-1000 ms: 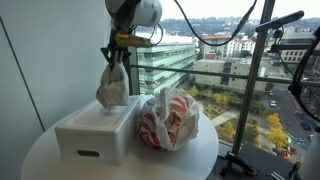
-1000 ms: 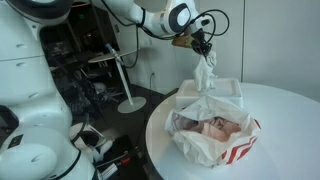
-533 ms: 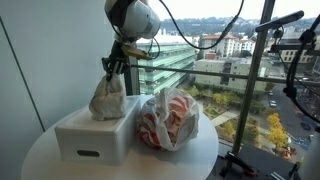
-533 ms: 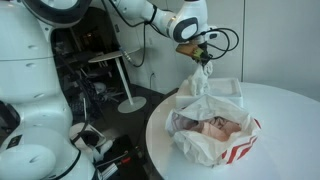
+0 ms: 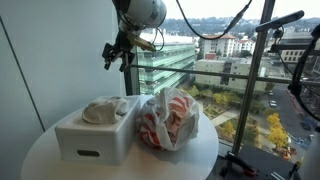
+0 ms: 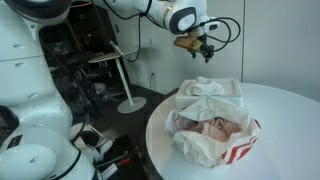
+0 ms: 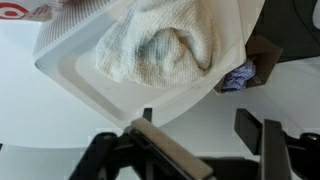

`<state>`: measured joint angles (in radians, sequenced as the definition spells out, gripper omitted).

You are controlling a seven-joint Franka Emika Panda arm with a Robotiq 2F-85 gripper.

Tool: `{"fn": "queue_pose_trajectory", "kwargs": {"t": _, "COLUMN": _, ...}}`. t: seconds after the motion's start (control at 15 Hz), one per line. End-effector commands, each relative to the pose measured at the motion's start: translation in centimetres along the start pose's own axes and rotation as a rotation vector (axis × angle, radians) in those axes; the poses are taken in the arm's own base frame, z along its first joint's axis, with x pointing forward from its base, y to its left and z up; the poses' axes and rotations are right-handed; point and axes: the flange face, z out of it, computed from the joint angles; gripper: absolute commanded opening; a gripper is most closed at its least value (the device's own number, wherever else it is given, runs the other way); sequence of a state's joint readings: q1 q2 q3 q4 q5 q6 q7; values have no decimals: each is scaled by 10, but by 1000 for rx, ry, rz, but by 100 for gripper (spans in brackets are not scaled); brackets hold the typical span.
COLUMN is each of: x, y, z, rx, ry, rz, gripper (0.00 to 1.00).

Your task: Remove the towel and shirts from the plastic bag and place them on top of the white container.

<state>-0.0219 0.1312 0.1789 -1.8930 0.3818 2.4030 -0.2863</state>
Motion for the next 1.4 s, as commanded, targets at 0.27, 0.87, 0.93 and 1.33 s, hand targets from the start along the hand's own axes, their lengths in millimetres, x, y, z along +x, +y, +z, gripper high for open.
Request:
{"fn": "queue_pose_trajectory", "kwargs": {"t": 0.27, "x": -100, "y": 63, "z": -73, "rx": -239, "ry": -99, "rz": 325, "gripper": 100}}
{"fn": "queue_pose_trajectory", "kwargs": {"t": 0.87, "x": -207, "y": 121, "z": -2, "rx": -416, "ry": -481, "rz": 522, "gripper": 100}}
{"fn": "queue_pose_trajectory", "kwargs": {"t": 0.93, "x": -210, "y": 130, "z": 10, "rx": -460, "ry": -479, "rz": 510, "gripper": 100}}
{"fn": "queue_pose_trajectory", "kwargs": {"t": 1.33, "x": -207, "y": 164, "z": 72, "rx": -636, "ry": -450, "rz": 412, "gripper": 100}}
